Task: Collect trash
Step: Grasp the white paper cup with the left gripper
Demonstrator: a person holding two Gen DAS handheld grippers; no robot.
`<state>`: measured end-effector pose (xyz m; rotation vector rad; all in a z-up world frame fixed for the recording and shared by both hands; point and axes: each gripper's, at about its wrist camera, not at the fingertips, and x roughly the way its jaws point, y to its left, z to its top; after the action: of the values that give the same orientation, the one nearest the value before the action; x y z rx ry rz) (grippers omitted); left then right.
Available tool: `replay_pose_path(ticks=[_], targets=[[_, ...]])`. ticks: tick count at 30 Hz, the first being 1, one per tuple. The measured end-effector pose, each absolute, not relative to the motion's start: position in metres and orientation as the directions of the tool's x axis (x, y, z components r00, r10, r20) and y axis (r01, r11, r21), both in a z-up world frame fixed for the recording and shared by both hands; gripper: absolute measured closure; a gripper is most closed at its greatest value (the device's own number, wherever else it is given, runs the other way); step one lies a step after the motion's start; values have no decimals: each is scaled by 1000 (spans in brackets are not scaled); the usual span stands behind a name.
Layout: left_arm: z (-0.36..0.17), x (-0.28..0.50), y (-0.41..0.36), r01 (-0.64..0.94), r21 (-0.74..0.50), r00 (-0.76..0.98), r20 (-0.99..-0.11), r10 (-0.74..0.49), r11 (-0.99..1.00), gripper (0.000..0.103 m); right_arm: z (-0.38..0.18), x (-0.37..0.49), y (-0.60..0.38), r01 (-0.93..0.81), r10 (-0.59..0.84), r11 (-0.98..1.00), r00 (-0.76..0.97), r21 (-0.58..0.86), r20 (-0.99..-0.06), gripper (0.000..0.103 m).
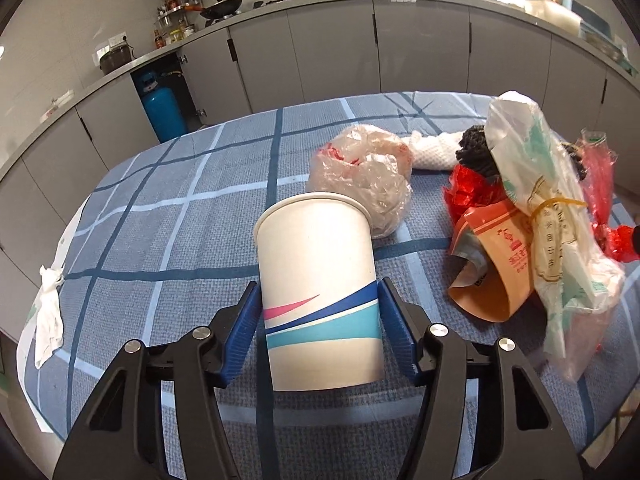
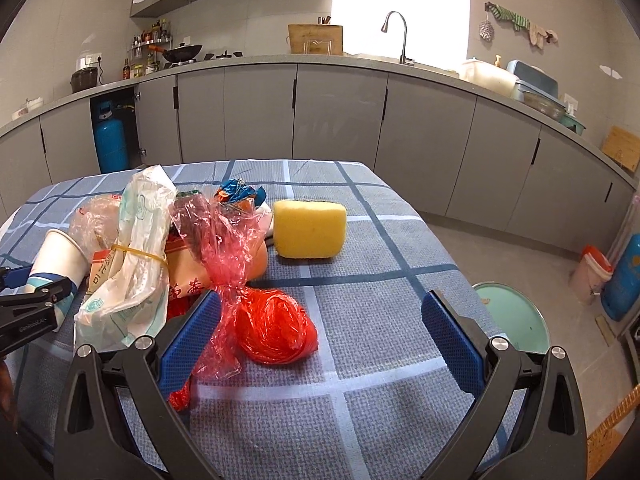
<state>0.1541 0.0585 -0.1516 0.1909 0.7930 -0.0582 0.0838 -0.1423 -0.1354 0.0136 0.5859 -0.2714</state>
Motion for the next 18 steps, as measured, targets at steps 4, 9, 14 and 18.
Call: replay_pose_path(ticks=[4, 9, 14, 18], targets=[[-134, 139, 64, 107, 156, 739, -673, 26, 982, 44, -129, 83, -141, 256, -256, 964, 808, -76, -530, 5], [-110, 133, 72, 49, 179, 784, -617, 73, 983, 44, -122, 91, -140, 224, -216, 973, 821, -50, -529, 5], [-101, 145, 70, 38, 183, 797, -599, 81, 982, 44, -117, 111, -134, 181, -169, 983, 831, -31, -530, 5], [-100, 156, 66, 43, 182, 796, -601, 76, 982, 44, -120, 125, -128, 139, -126, 990, 828, -19, -546, 12]])
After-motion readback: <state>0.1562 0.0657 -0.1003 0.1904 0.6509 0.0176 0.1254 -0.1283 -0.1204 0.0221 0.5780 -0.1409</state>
